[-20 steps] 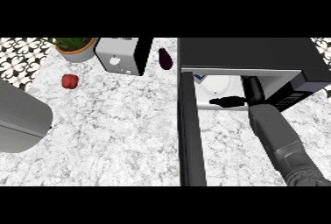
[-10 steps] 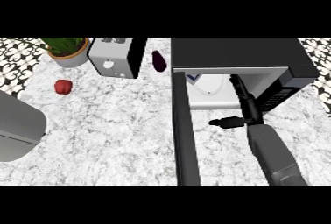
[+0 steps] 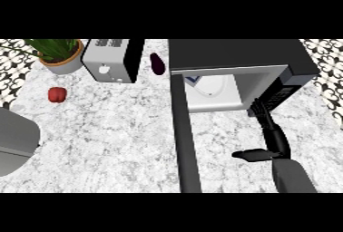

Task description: Pick up the milk, place it into the microwave and close the microwave

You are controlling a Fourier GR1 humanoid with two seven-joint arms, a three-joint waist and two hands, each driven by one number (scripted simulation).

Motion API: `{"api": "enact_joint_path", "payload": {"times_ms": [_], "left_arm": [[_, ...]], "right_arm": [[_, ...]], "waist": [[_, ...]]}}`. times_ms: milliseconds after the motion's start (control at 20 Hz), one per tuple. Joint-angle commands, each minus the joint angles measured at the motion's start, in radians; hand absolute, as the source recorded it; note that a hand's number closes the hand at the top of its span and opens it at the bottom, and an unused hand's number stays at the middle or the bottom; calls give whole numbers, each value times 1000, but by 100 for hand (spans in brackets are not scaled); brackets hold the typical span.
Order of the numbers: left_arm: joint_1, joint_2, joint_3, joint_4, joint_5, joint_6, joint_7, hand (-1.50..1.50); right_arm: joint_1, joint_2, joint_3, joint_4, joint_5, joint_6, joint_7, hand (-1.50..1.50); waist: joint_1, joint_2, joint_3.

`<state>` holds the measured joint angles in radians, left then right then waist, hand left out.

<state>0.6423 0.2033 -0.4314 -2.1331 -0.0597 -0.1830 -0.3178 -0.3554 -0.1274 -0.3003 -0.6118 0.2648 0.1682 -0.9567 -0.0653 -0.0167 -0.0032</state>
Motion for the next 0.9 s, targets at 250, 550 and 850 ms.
{"api": "enact_joint_path", "payload": {"times_ms": [250,550,850], "left_arm": [[-264,-167,-136,174,-189,85,176,150],[-485,-201,-149,342,-196,30,294,150],[-693,-203,-233,722,-236,65,213,150]], "right_arm": [[341,-24,21,-410,-102,129,54,-150],[590,-73,0,-664,-147,144,95,-150],[652,-124,-51,-787,-237,206,137,-150]], "waist": [[4,8,1],[12,14,1],[17,19,1]]}}
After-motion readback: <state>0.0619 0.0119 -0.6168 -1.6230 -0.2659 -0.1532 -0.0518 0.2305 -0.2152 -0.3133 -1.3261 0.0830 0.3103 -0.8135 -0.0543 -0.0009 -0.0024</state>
